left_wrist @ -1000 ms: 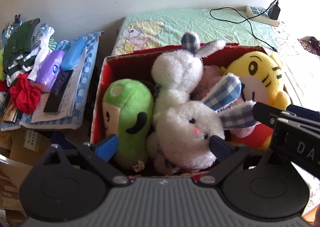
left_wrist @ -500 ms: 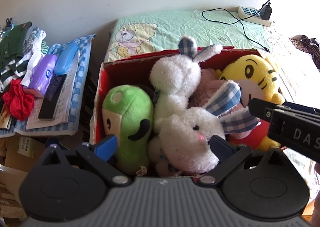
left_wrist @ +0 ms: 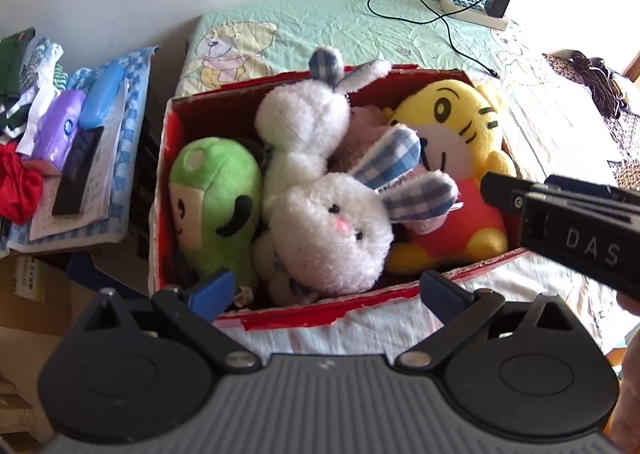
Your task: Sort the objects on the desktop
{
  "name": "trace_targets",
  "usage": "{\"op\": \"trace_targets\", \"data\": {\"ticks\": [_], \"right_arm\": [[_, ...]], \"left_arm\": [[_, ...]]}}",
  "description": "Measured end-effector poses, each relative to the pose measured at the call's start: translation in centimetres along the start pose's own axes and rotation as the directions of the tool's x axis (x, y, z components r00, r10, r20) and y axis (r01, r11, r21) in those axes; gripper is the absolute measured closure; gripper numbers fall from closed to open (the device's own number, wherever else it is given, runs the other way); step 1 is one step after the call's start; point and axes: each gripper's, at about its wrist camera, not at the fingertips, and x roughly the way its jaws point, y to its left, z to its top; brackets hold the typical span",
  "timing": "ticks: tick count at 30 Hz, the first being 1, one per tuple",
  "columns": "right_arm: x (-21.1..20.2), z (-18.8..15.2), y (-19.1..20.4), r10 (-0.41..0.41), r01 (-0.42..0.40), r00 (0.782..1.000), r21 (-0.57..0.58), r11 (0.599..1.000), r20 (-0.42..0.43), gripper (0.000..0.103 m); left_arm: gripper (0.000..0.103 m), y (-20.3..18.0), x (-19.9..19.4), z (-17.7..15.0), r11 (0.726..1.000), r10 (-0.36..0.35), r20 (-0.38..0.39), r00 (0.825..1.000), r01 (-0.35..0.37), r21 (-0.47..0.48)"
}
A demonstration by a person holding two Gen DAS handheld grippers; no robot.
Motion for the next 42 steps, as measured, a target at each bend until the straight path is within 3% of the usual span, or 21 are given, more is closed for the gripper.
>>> {"op": "trace_targets", "data": {"ticks": [7, 18, 25, 42], "right_arm": [[0.4, -0.4, 0.1, 0.038, -0.038, 0.999, -0.005, 0.999, -0.004, 0.043], [1.4, -0.1, 0.5, 0.04, -0.04, 0.999, -0.038, 0.998, -0.004, 0.043], [2.3, 0.4, 1.4, -0.023, 0.023, 1.0, -0.063, 0.998, -0.008, 0.043], [2.6, 0.2, 0.8, -0.063, 0.06, 0.997, -0.089, 0.994, -0.032, 0.043]], "left_arm": [[0.002, -0.1, 0.2, -0.1, 0.999, 0.047, 0.028, 0.999, -0.046, -0.026], [0.002, 0.1, 1.1, -0.2, 0.994, 0.085, -0.001, 0.996, -0.085, -0.073], [0.002, 1.2, 1.3, 0.5, 0.988, 0.111, -0.007, 0.994, -0.111, -0.105], [0.002, 0.4, 2.7, 0.0, 0.991, 0.098, -0.016, 0.995, -0.099, -0.088]]}}
